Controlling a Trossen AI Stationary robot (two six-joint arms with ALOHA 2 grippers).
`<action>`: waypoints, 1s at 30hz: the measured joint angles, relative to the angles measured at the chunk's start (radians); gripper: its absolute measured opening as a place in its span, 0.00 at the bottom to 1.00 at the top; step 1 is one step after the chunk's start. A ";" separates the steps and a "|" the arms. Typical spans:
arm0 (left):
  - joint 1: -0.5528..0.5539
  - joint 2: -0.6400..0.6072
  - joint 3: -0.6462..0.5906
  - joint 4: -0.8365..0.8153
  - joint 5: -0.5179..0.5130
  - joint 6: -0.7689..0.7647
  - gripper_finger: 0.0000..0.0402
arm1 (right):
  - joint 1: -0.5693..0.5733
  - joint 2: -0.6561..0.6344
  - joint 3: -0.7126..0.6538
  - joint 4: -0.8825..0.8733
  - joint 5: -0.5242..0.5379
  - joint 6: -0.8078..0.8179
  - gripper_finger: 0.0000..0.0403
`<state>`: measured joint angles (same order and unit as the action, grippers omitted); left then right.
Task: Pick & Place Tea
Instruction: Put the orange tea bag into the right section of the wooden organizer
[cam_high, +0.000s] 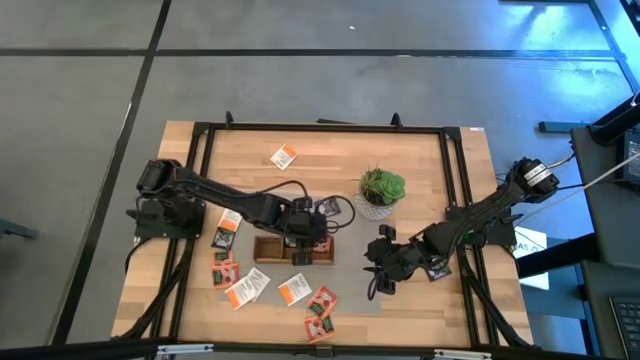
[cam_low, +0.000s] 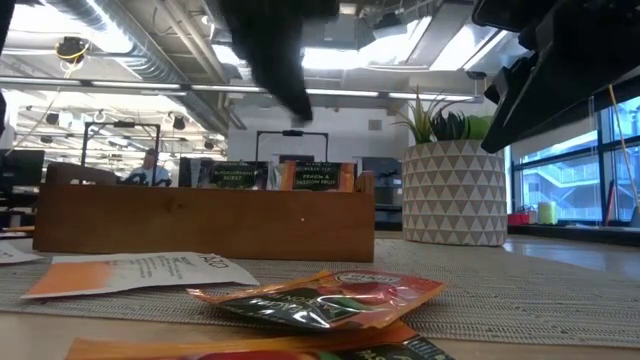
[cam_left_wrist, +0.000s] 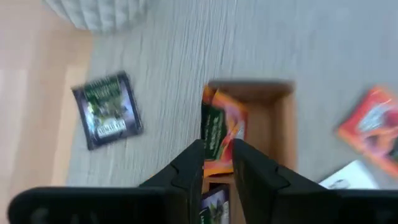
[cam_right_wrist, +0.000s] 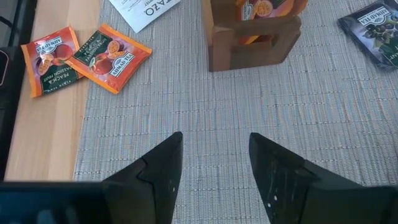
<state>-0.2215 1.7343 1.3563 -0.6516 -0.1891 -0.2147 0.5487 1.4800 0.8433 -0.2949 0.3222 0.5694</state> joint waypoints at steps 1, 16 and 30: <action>-0.013 -0.013 0.003 0.016 -0.001 -0.007 0.20 | 0.000 0.000 0.000 0.003 0.000 0.000 0.46; -0.397 0.143 0.003 0.297 -0.139 -0.286 0.20 | 0.000 0.042 0.000 0.344 0.003 -0.029 0.46; -0.449 0.321 0.003 0.398 -0.168 -0.462 0.20 | -0.025 0.362 0.037 0.596 -0.151 0.169 0.46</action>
<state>-0.6701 2.0552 1.3594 -0.2532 -0.3570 -0.6765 0.5238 1.8416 0.8806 0.3009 0.1710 0.7381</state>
